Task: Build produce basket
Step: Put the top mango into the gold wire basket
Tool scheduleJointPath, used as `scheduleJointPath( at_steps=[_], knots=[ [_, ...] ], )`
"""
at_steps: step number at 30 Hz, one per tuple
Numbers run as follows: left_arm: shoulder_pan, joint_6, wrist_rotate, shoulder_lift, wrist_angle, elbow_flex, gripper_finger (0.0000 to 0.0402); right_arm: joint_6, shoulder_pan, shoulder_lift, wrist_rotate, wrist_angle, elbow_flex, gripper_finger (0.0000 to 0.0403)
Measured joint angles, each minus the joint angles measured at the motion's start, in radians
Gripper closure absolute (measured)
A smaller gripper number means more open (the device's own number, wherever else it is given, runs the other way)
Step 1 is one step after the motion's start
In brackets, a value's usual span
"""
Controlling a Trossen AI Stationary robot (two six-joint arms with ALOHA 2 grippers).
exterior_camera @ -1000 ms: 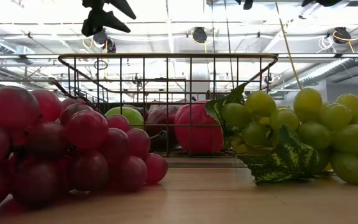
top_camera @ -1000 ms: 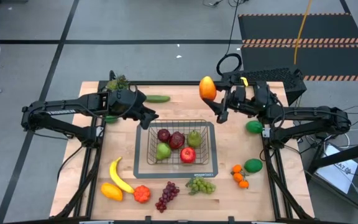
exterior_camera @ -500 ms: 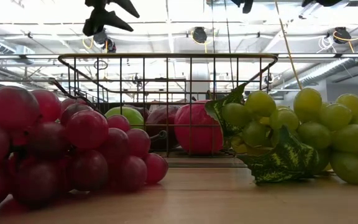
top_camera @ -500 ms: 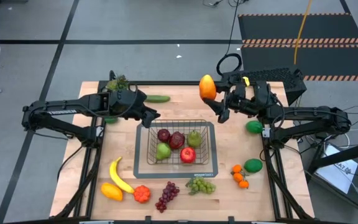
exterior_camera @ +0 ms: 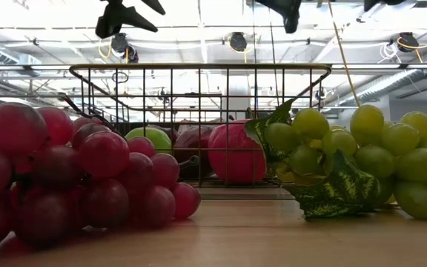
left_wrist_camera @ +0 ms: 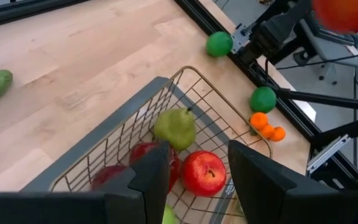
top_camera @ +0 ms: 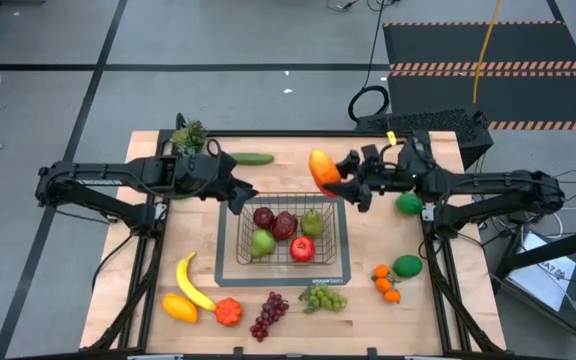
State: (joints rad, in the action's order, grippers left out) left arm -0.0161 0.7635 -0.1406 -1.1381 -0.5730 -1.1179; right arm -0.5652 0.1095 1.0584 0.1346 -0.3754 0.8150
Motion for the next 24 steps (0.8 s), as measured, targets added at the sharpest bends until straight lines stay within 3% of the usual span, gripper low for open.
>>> scheduleJointPath(
  at_steps=[10, 19, 24],
  knots=[
    [0.025, 0.017, 0.001, 0.000, -0.001, 0.000, 0.0238, -0.343, -0.089, 0.004, -0.008, 0.291, 0.000, 0.0117],
    [0.034, -0.033, 0.009, 0.000, -0.005, 0.000, 0.0238, -0.681, -0.190, 0.135, -0.061, 0.320, 0.000, 0.0117],
    [0.051, -0.030, 0.009, 0.000, -0.009, 0.000, 0.0238, -0.775, -0.244, 0.208, -0.063, 0.310, 0.000, 0.0117]
  ],
)
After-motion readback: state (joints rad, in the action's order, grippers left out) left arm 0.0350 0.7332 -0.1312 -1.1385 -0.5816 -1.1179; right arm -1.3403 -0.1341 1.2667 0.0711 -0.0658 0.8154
